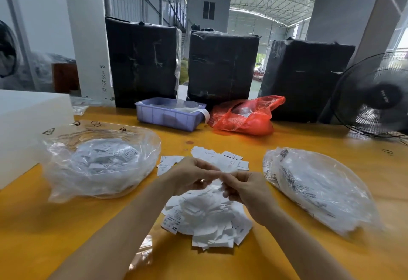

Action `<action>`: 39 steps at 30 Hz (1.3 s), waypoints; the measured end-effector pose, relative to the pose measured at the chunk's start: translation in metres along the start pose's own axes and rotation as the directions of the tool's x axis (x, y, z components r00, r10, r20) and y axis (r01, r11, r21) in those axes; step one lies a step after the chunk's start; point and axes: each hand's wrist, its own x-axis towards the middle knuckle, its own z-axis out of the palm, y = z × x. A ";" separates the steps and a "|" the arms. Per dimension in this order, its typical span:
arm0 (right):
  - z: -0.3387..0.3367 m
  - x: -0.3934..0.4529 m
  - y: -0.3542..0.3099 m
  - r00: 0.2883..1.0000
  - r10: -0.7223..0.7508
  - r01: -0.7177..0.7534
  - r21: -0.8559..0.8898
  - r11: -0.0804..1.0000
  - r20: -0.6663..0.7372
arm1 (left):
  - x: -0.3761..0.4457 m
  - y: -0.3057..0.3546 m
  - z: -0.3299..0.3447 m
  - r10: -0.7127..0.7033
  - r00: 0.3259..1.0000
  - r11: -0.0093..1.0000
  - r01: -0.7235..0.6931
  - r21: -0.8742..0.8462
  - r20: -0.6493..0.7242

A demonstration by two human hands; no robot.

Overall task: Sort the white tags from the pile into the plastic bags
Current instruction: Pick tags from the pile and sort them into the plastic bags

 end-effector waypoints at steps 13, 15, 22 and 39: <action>-0.012 0.012 0.013 0.966 -0.258 0.184 -0.744 0.642 0.016 | 0.012 0.001 -0.005 0.088 0.938 0.957 -0.172 -0.232 -0.335; -0.008 0.013 0.016 0.978 -0.207 0.150 -0.796 0.586 0.032 | 0.013 -0.001 -0.008 0.076 0.923 0.953 -0.179 -0.245 -0.377; -0.014 0.014 0.015 0.998 -0.044 0.009 -0.696 0.718 -0.033 | 0.018 -0.007 -0.012 0.044 0.899 0.985 -0.111 -0.131 -0.436; -0.046 0.012 0.015 0.791 -0.611 0.479 -0.630 0.611 0.009 | 0.020 -0.009 -0.006 -0.030 0.935 0.987 -0.029 -0.160 -0.352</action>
